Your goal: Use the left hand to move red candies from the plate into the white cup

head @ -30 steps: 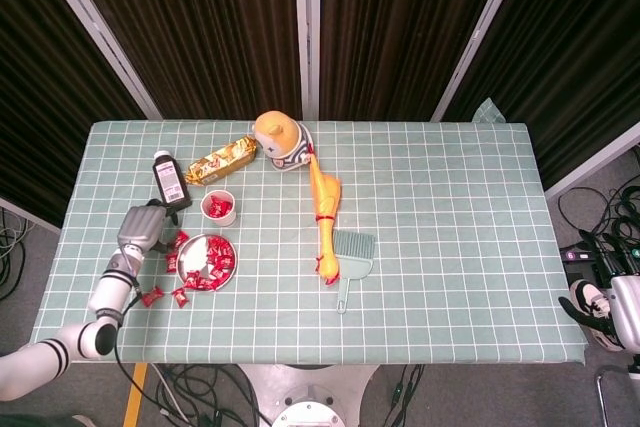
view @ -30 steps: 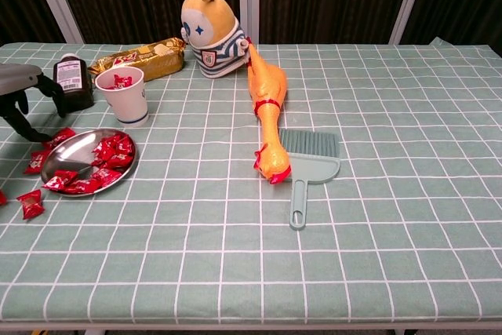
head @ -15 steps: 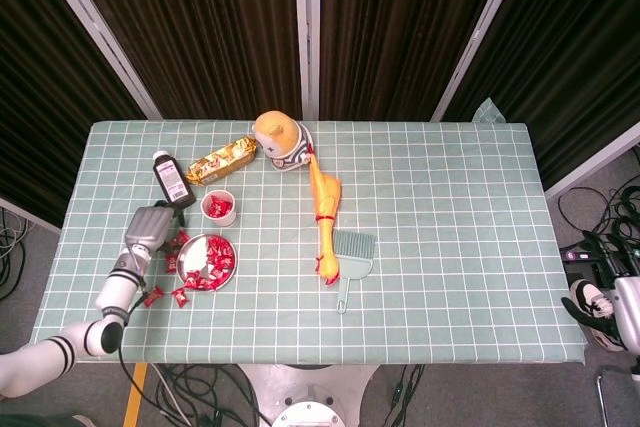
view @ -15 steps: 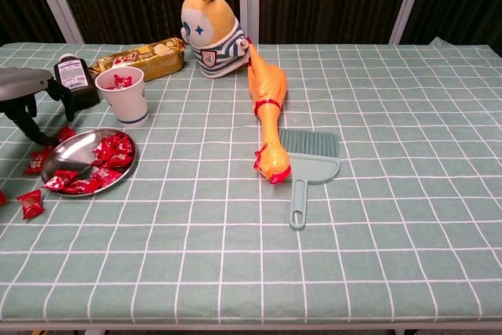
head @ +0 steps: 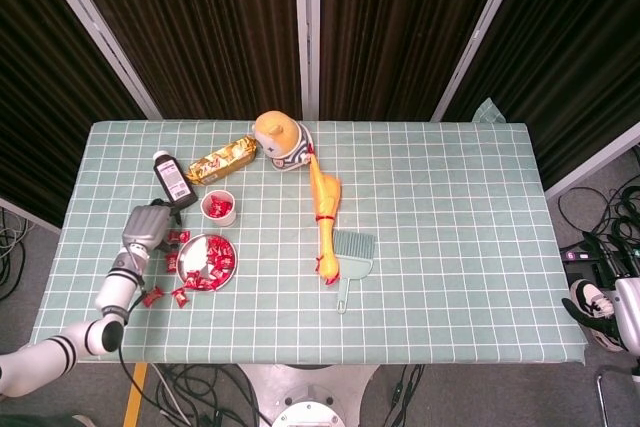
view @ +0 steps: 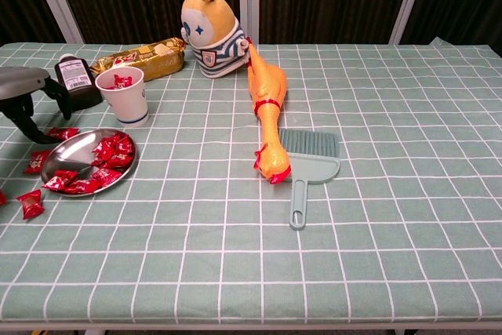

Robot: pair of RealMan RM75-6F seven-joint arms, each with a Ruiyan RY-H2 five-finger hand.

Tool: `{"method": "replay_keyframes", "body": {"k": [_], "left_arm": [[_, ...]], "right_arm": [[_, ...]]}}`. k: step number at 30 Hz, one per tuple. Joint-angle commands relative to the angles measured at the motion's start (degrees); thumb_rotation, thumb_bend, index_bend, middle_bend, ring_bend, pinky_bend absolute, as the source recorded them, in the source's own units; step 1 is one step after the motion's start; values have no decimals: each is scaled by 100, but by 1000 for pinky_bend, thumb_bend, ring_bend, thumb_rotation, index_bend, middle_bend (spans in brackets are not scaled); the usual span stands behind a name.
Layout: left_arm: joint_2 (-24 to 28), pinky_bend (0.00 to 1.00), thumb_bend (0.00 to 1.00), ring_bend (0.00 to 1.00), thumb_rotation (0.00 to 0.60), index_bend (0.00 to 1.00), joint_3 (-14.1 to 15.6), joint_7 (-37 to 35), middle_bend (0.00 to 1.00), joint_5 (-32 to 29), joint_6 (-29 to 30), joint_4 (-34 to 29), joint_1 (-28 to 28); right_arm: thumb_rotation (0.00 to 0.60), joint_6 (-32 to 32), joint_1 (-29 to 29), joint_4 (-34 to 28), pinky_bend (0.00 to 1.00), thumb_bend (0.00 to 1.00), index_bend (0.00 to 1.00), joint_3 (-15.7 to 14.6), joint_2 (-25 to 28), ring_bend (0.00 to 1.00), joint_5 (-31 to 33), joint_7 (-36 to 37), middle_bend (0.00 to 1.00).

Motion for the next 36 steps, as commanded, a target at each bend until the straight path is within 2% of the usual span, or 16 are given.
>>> {"method": "replay_keyframes", "body": {"k": [1,12,30,36], "left_arm": [[9,400,218,215,600,496,27,-36,310,71,30,-68,15],[-190,400,228,215,600,540,78,-21,310,118,-2,298,-4],[-265,401,275,215,600,540,57,-119,309,245,43,400,27],[-353,399,278,174,600,535,104,-153,272,386,146,509,69]], "right_arm": [[600,-1,4,-4,332,101,96,5,2,80,0,-1,240],[600,22,-21,-36,334,101,96,0,24,80,5,-19,240],[600,26,-23,-64,335,101,96,3,40,80,-5,-47,240],[600,27,-26,-59,335,101,99,1,40,80,-7,-35,240]]}}
